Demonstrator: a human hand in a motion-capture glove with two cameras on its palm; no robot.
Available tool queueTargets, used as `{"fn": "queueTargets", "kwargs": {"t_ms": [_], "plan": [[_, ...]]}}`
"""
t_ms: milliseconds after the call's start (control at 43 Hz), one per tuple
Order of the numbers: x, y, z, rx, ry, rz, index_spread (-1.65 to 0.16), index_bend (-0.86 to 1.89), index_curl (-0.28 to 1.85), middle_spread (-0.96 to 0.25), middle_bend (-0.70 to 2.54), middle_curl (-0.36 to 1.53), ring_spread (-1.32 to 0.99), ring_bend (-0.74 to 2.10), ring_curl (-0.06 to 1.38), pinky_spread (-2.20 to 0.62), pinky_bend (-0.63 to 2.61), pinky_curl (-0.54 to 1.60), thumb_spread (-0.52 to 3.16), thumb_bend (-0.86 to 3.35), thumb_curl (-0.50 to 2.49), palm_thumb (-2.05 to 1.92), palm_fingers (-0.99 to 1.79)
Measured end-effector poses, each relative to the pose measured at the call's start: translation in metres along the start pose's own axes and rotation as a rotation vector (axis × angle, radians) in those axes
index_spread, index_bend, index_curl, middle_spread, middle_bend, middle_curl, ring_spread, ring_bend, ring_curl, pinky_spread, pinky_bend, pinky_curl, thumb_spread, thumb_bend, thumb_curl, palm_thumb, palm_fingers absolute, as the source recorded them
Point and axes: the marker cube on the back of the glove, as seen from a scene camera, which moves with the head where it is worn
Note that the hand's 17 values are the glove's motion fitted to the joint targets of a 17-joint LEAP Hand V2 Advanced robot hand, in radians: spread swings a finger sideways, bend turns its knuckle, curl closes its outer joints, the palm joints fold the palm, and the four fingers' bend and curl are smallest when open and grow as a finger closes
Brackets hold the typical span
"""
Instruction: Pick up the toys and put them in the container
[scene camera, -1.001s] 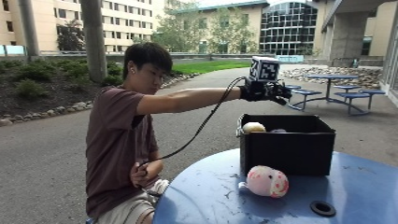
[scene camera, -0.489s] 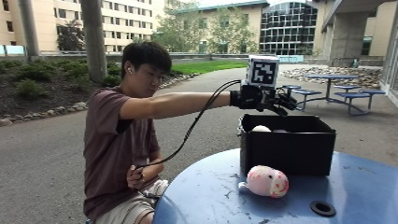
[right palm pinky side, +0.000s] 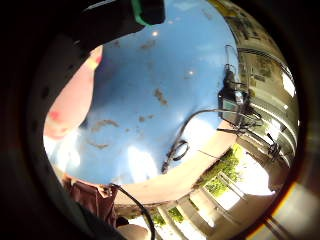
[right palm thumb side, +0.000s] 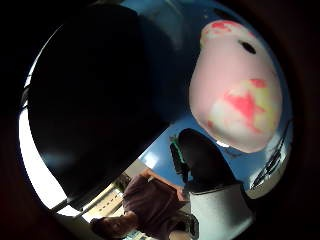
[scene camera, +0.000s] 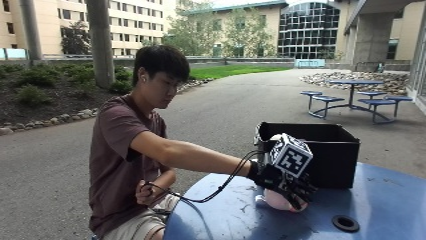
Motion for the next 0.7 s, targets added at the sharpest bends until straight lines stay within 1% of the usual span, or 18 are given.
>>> {"fn": "queueTargets", "kwargs": {"t_ms": [70,116,140,163,186,233,256,303,326,349,372,419,442,582,698], "plan": [[-0.004,-0.011,0.022,0.034,-0.034,-0.034,-0.23,0.03,0.22,-0.01,0.08,0.25,0.01,0.32,0.42,0.04,1.07,0.38,1.43,0.04,0.49,0.33,-0.23],[-0.007,-0.019,0.031,0.107,-0.041,-0.043,-0.23,0.02,0.2,0.01,0.04,0.22,-0.01,0.52,0.46,-0.03,1.17,0.4,1.46,0.11,0.52,0.46,-0.04],[-0.008,-0.022,0.033,0.145,-0.041,-0.041,-0.23,0.03,0.2,0.01,0.02,0.21,-0.05,0.67,0.5,-0.12,1.28,0.43,1.51,0.18,0.54,0.57,0.2],[-0.009,-0.025,0.035,0.179,-0.043,-0.037,-0.23,0.06,0.19,0.01,0.05,0.2,-0.08,0.73,0.49,-0.17,1.29,0.4,1.53,0.21,0.55,0.62,0.32],[-0.009,-0.027,0.035,0.209,-0.047,-0.031,-0.23,0.09,0.18,0.01,0.05,0.19,-0.1,0.77,0.47,-0.21,1.31,0.39,1.53,0.24,0.57,0.66,0.38],[-0.007,-0.029,0.036,0.259,-0.063,-0.024,-0.23,0.14,0.19,0.01,0.1,0.19,-0.15,0.88,0.5,-0.27,1.32,0.39,1.56,0.28,0.58,0.74,0.53],[-0.006,-0.029,0.036,0.283,-0.073,-0.023,-0.22,0.19,0.2,-0.01,0.2,0.21,-0.18,0.92,0.52,-0.3,1.26,0.38,1.56,0.31,0.61,0.79,0.71],[-0.003,-0.029,0.036,0.334,-0.096,-0.02,-0.22,0.2,0.21,-0.04,0.29,0.24,-0.23,0.98,0.52,-0.35,1.19,0.36,1.51,0.34,0.66,0.88,0.9],[-0.002,-0.029,0.036,0.361,-0.111,-0.014,-0.22,0.2,0.21,-0.05,0.26,0.23,-0.25,0.97,0.52,-0.37,1.17,0.36,1.51,0.34,0.67,0.89,0.86],[-0.001,-0.028,0.035,0.386,-0.129,-0.005,-0.22,0.22,0.23,-0.07,0.34,0.26,-0.27,1.04,0.55,-0.38,1.13,0.36,1.48,0.35,0.69,0.93,1.02],[-0.001,-0.027,0.034,0.409,-0.15,0.005,-0.22,0.24,0.24,-0.09,0.42,0.28,-0.27,1.09,0.56,-0.39,1.07,0.34,1.48,0.36,0.71,0.95,1.17],[0.001,-0.025,0.031,0.433,-0.196,0.022,-0.22,0.28,0.26,-0.11,0.5,0.32,-0.28,1.13,0.58,-0.4,1.02,0.34,1.45,0.37,0.74,0.98,1.25],[0.002,-0.023,0.029,0.434,-0.215,0.028,-0.22,0.34,0.29,-0.12,0.64,0.37,-0.28,1.14,0.59,-0.38,0.98,0.35,1.39,0.35,0.78,0.98,1.35],[0.014,-0.005,-0.001,0.416,-0.221,0.074,-0.24,0.54,0.39,-0.18,0.99,0.51,-0.3,1.17,0.65,-0.37,0.97,0.37,1.12,0.29,0.94,0.96,1.3],[0.011,0.019,-0.049,0.448,-0.183,0.075,-0.28,0.7,0.47,-0.23,1.05,0.57,-0.35,1.22,0.69,-0.36,1.0,0.4,0.91,0.16,1.01,0.82,1.06]]}}
